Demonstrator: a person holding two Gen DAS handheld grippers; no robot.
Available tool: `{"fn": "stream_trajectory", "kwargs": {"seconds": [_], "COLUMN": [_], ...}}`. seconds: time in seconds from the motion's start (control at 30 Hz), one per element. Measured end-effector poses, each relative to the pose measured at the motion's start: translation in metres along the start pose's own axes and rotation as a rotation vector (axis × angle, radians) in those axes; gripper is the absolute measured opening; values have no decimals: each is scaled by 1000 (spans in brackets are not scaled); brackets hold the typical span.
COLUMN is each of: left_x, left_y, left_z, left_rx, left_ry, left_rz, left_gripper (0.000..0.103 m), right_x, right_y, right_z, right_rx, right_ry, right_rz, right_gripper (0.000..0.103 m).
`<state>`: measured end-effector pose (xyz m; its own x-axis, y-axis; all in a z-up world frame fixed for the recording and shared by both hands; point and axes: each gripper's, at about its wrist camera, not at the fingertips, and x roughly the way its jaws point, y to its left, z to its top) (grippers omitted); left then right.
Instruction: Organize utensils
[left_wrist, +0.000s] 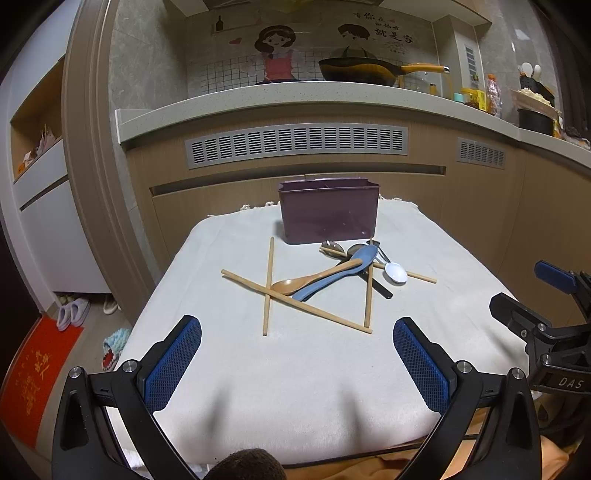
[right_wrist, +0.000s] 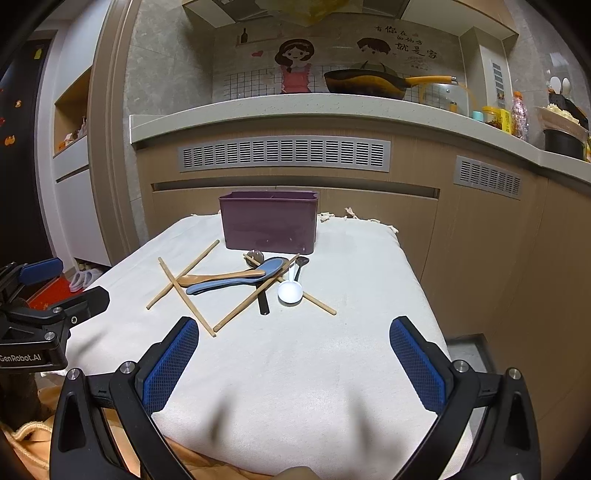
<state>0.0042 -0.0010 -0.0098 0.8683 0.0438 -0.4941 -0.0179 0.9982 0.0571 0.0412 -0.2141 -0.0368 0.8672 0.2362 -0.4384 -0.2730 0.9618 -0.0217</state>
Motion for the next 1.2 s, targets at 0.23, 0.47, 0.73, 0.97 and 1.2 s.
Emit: {"fn": "stream_trajectory", "kwargs": {"seconds": [0.23,0.47,0.73,0.97,1.2], "left_x": [-1,0,0,0,0], "left_y": [-1,-2,-2,-2,-1], "left_z": [1,1,2,3,3], "left_rx": [-3,-5,-6,-6,-7], "left_ry": [9,16,18,18,17], "left_rz": [0,1,0,-1,-1], "left_gripper": [103,103,103,103,103], "right_x": [0,-1,-2,-3,-4], "right_y": [1,2,0,-1,-2], "right_z": [1,0,2,3,4], "right_rx": [-3,-12,-3,1,-1], "right_ry": [3,-4,-5,-7,-12], "right_rz": [5,5,0,-2,-5], "right_gripper": [103,103,103,103,103]}}
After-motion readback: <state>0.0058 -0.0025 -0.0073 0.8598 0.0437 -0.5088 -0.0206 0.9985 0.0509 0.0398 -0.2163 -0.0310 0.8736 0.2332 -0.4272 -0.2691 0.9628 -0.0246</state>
